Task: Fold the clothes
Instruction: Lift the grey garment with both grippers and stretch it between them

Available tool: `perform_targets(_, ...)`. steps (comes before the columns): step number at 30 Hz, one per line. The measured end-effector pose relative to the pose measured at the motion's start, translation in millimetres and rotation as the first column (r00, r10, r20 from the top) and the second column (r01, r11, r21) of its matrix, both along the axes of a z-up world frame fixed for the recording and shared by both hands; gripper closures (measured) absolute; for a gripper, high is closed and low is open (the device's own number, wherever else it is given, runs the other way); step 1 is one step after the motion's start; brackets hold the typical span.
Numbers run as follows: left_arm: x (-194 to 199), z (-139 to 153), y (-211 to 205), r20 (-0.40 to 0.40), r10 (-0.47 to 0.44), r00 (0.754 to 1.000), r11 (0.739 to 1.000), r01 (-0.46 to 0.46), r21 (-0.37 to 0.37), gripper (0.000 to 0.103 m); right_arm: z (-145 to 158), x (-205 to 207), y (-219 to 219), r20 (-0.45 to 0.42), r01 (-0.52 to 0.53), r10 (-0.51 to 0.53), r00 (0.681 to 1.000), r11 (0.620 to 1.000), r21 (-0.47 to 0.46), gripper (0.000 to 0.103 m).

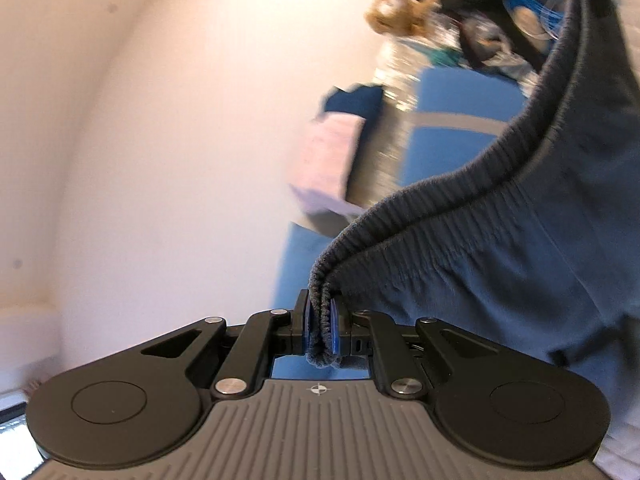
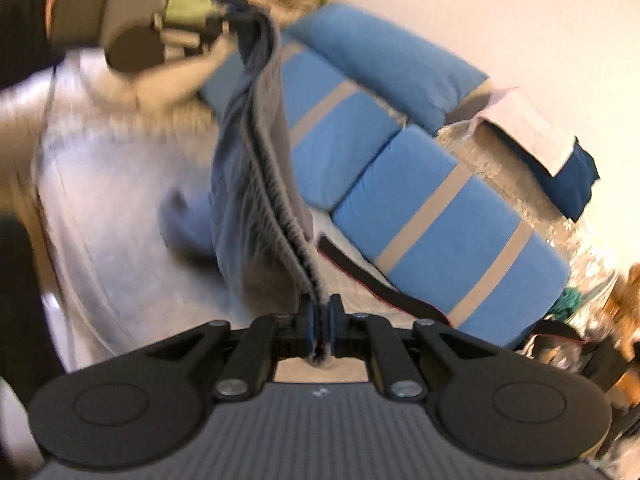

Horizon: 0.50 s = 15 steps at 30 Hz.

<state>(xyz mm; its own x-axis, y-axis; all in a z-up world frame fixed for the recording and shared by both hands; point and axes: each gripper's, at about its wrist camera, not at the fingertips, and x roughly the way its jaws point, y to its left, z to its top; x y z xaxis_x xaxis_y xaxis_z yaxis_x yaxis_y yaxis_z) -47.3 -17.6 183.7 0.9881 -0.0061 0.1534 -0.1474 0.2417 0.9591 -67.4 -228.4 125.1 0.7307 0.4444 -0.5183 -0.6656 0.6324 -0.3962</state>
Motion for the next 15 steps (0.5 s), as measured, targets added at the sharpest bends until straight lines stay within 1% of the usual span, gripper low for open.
perform_targets(2, 1, 30, -15, 0.045, -0.032, 0.998, 0.999, 0.032, -0.004, 0.094, 33, -6, -8, -0.041, 0.003, 0.0, 0.999, 0.996, 0.087, 0.096)
perform_targets(4, 2, 60, -31, 0.091, -0.066, 0.994, 0.998, 0.067, -0.009, 0.094, 65, -7, -29, -0.074, 0.037, -0.024, 0.997, 0.982, 0.187, 0.096)
perform_targets(6, 5, 86, -49, 0.133, -0.098, 0.986, 0.995, 0.1, -0.015, 0.094, 96, -8, -50, -0.111, 0.075, -0.045, 0.993, 0.956, 0.283, 0.096)
perform_targets(8, 13, 99, -75, 0.166, -0.137, 0.977, 0.989, 0.145, -0.038, 0.094, 115, -3, -75, -0.151, 0.114, -0.064, 0.986, 0.928, 0.354, 0.096)
perform_targets(9, 19, 101, -88, 0.177, -0.154, 0.972, 0.985, 0.165, -0.049, 0.094, 119, 0, -86, -0.16, 0.131, -0.075, 0.984, 0.918, 0.375, 0.096)
perform_targets(11, 34, 94, -118, 0.182, -0.189, 0.965, 0.978, 0.201, -0.049, 0.094, 124, 8, -109, -0.176, 0.171, -0.108, 0.978, 0.902, 0.397, 0.096)
perform_targets(13, 50, 74, -149, 0.167, -0.221, 0.961, 0.972, 0.232, -0.048, 0.094, 113, 22, -131, -0.202, 0.234, -0.165, 0.965, 0.89, 0.391, 0.096)
perform_targets(15, 68, 49, -181, 0.14, -0.252, 0.958, 0.965, 0.259, -0.04, 0.094, 94, 40, -151, -0.241, 0.301, -0.221, 0.945, 0.875, 0.378, 0.096)
